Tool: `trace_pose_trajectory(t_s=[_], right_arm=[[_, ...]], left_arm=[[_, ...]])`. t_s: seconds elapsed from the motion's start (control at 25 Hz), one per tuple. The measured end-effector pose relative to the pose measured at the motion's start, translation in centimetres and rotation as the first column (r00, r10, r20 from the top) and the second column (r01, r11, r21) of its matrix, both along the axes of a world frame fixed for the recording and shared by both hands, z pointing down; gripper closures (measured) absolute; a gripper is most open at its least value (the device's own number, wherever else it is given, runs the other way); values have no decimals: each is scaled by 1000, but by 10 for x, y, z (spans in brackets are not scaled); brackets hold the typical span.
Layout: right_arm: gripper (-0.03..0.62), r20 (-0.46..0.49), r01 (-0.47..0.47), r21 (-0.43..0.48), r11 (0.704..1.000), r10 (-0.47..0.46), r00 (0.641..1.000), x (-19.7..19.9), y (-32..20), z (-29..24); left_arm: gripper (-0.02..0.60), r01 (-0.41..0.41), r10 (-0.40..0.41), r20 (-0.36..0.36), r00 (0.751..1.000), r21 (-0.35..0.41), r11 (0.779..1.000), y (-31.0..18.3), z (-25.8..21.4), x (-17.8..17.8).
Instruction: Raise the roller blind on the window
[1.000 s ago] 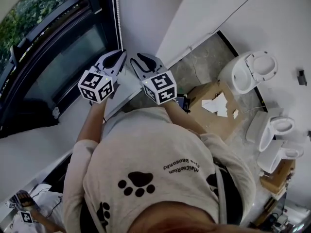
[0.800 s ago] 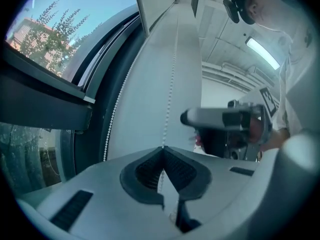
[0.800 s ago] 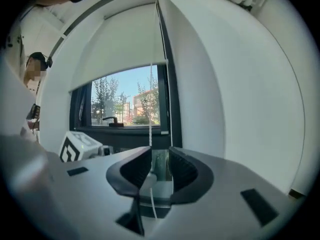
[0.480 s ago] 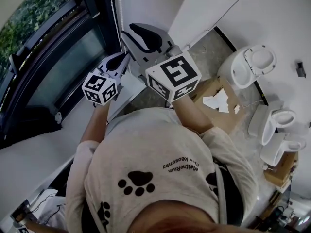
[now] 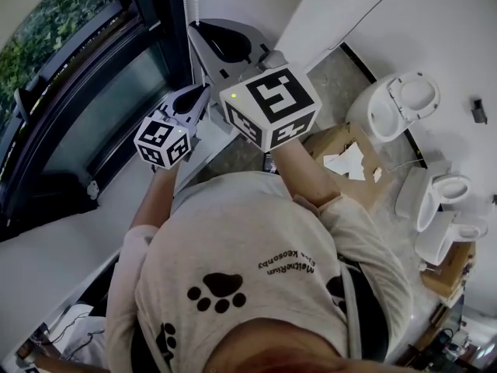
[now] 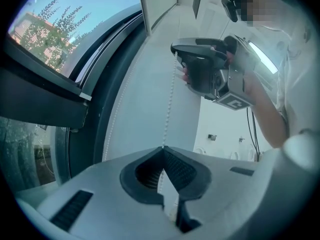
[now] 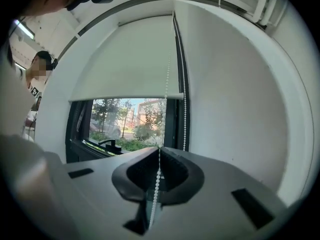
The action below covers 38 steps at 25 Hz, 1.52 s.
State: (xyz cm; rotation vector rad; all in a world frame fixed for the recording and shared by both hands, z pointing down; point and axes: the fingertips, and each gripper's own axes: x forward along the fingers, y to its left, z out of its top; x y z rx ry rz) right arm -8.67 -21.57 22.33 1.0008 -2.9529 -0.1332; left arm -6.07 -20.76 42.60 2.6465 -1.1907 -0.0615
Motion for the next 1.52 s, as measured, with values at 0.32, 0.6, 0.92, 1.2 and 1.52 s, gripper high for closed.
trace_pose_trajectory(t_s=[0.32, 0.6, 0.92, 1.2, 1.52], right_arm=[[585, 20, -47, -27, 999, 48, 999, 10, -1, 28], [585, -8, -71, -48, 996, 71, 997, 9, 5, 64], [585, -49, -81, -99, 992, 77, 996, 5, 2, 107], [585, -78, -82, -145, 986, 72, 994, 2, 4, 138], [585, -106, -78, -171, 982, 60, 992, -2, 9, 163]], left_arm=[[572, -1, 1, 34, 999, -12, 1000, 5, 26, 4], [572, 24, -22, 56, 998, -38, 999, 12, 62, -2], [572, 52, -46, 73, 996, -86, 995, 18, 103, -10], [572, 60, -46, 95, 994, -151, 987, 25, 132, -12], [572, 78, -59, 101, 993, -201, 976, 34, 155, -16]])
